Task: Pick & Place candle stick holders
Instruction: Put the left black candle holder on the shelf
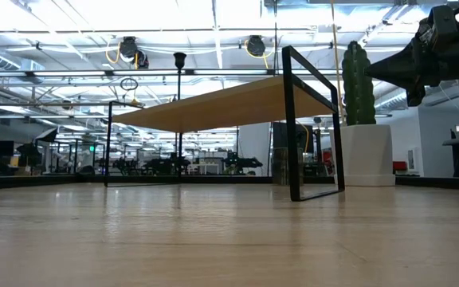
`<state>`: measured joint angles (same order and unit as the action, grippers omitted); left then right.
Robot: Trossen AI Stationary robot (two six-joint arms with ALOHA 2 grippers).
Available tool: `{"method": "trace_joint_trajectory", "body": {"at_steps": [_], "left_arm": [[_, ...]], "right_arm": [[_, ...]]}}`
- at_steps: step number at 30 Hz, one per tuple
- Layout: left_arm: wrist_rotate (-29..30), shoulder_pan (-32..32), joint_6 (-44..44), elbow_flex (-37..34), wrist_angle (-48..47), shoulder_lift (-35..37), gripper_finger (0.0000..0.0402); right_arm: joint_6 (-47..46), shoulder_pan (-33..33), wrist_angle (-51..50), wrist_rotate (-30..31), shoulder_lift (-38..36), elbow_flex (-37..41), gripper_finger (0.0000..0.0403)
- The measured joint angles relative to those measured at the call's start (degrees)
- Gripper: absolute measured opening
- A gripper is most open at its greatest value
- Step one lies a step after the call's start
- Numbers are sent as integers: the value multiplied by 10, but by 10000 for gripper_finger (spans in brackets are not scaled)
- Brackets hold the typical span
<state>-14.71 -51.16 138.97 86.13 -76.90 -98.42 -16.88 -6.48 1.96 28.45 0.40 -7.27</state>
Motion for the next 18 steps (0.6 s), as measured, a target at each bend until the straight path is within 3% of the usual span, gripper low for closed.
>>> {"method": "trace_joint_trajectory", "body": {"at_steps": [11,18], "left_arm": [[-2,44,-101,74,3,-2,21],[56,94,-195,111,24,-1,21]], "right_arm": [[0,0,0,0,0,0,4],[0,0,0,0,0,0,4]]}}
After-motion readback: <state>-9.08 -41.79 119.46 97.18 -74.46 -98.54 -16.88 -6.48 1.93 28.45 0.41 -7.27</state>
